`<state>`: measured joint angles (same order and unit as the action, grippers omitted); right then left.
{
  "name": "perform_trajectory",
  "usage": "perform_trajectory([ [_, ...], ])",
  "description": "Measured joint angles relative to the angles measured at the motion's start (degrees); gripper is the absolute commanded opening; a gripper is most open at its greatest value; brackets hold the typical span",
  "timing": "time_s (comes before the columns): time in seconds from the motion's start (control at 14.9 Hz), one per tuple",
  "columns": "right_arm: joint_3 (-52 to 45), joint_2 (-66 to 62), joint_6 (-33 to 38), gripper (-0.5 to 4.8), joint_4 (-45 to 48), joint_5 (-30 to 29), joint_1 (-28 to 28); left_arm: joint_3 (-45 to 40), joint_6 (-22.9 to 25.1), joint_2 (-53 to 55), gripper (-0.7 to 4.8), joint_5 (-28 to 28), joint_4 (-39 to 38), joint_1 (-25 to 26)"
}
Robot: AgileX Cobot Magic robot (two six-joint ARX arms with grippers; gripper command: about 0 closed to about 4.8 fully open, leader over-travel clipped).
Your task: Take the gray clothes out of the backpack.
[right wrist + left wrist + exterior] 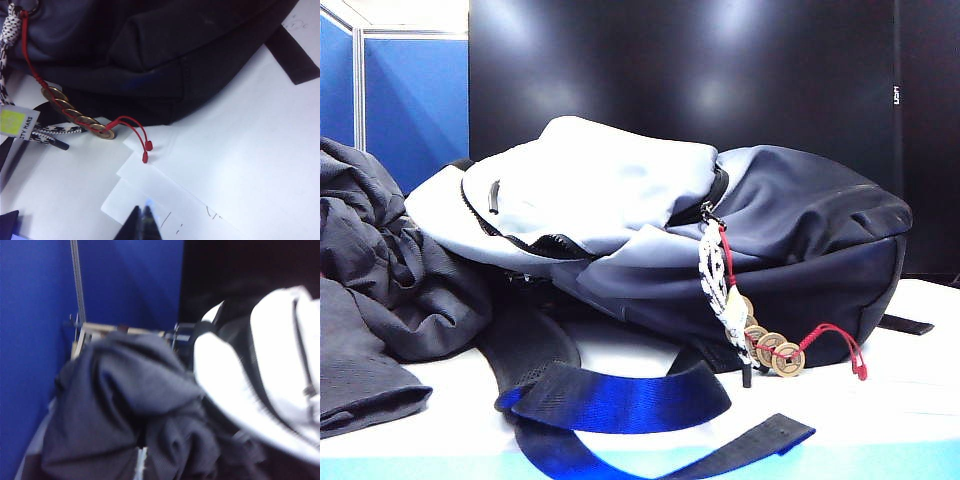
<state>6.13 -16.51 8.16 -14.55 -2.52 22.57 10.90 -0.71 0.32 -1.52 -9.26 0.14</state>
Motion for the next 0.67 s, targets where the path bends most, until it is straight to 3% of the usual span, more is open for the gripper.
perform_trajectory([
  [0.27, 0.0, 0.1, 0.0, -0.06, 0.0, 0.0, 0.0, -7.3, -3.0, 0.0, -0.03, -1.1, 7.8, 0.0],
  [0.67, 0.0, 0.1, 0.0, -0.06, 0.0, 0.0, 0.0, -10.5, -4.0, 0.0, -0.03, -0.8, 9.9, 0.0],
])
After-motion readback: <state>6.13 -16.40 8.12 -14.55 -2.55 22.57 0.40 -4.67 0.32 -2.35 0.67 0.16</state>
